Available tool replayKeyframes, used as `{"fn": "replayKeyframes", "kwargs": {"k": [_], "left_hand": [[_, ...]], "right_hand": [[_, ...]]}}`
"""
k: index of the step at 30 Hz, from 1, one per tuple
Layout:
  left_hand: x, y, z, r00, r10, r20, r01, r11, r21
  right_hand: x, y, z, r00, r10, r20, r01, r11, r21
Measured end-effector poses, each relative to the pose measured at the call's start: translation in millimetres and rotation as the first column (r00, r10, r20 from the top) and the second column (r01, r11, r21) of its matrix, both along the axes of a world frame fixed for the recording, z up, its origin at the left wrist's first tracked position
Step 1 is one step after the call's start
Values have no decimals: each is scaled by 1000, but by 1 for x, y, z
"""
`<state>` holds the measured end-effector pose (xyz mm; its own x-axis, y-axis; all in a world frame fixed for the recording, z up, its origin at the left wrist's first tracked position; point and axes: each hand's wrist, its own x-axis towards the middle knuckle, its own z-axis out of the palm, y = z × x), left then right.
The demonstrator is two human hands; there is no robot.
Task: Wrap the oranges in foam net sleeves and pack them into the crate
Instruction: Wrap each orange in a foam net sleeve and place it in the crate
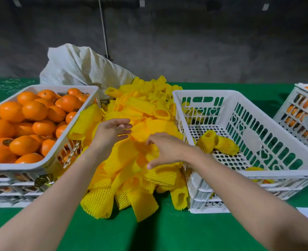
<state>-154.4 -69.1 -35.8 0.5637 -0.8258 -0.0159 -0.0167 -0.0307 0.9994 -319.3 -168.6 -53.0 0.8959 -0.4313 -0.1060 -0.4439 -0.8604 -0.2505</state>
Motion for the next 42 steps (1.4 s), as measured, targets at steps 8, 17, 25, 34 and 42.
{"fn": "replayKeyframes", "kwargs": {"k": [8, 17, 25, 34, 42], "left_hand": [[22, 22, -5, 988, -45, 149, 38, 998, 49], [34, 31, 23, 850, -28, 525, 35, 999, -4], [67, 63, 7, 932, -50, 360, 20, 996, 86], [139, 91, 16, 966, -12, 257, -13, 995, 94], [250, 71, 5, 659, 147, 737, -438, 872, 217]], "right_hand": [[10, -6, 22, 794, -319, 517, 320, 943, 90], [46, 33, 52, 675, -327, 661, 55, 916, 397], [110, 68, 37, 576, -138, 805, 279, 960, -35], [188, 84, 37, 660, -96, 745, 72, 995, 65], [218, 80, 39, 669, -297, 681, 4, 918, 396]]}}
